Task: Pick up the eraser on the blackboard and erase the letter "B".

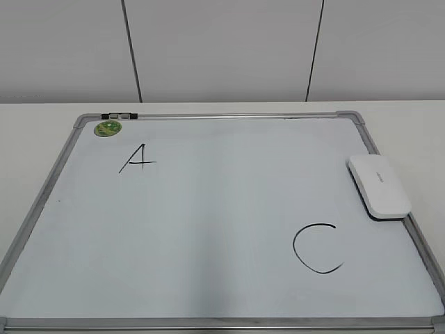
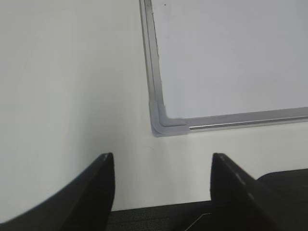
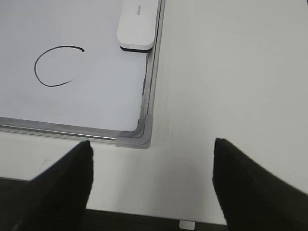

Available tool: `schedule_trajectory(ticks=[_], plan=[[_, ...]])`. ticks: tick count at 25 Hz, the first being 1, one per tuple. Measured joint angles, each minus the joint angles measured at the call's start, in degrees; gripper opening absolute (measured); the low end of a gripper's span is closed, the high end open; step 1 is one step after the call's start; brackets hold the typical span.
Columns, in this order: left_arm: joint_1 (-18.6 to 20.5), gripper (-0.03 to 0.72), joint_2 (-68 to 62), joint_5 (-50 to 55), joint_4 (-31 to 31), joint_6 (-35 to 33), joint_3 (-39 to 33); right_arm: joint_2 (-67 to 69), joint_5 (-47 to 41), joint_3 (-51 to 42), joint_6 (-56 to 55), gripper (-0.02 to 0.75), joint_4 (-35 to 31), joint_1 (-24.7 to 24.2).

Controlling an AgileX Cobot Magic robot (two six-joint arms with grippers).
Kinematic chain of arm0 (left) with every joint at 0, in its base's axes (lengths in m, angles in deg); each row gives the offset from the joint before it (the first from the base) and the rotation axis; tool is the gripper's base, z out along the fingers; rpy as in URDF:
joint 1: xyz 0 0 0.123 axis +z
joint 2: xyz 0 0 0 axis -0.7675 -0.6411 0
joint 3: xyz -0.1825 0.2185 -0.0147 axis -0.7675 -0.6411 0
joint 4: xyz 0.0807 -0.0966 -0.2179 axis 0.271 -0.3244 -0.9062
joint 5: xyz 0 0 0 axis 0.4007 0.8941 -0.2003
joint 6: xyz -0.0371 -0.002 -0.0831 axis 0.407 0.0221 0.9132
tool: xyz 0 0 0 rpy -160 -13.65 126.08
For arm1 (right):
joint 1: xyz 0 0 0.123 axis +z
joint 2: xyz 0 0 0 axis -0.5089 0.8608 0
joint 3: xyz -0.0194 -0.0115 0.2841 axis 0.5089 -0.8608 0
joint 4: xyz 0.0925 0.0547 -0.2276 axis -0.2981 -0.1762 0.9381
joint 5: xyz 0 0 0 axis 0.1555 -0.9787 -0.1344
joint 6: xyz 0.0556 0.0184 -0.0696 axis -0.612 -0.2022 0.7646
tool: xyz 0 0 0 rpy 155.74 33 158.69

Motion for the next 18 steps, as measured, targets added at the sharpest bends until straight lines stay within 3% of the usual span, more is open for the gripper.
schedule_trajectory(ticks=[18], plan=[[0.49, 0.385, 5.12, -0.22, 0.0, 0.0, 0.0, -1.89, 0.0, 0.0, -0.05, 0.594, 0.0, -1.62]])
